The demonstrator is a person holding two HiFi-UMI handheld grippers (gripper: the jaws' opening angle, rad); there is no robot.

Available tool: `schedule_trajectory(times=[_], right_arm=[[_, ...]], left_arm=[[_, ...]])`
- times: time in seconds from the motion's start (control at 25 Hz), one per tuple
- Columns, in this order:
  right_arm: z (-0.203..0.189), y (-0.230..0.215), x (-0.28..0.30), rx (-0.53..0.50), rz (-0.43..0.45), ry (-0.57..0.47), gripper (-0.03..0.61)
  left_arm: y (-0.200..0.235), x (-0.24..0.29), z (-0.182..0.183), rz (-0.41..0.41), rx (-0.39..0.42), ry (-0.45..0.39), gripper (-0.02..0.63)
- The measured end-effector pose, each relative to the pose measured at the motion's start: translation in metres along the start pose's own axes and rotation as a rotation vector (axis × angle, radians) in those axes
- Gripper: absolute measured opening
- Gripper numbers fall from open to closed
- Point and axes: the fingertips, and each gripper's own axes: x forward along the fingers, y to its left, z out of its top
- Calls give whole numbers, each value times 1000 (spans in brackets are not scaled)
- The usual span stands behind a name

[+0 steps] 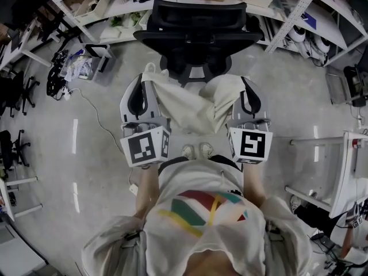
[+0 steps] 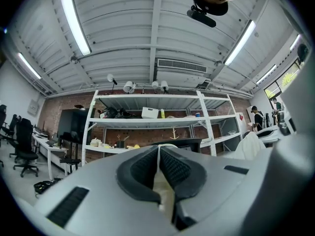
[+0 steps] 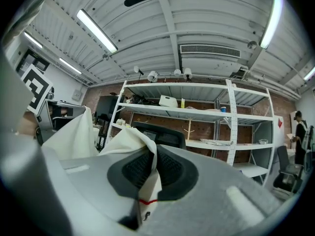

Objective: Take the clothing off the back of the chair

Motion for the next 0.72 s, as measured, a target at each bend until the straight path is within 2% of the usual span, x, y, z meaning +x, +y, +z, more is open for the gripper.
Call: schedule_trajectory(times=[0.72], right_arm=[[-1, -17, -3, -24, -47, 9, 9]], left_arm=[[2, -2, -4, 5, -13, 9, 14]])
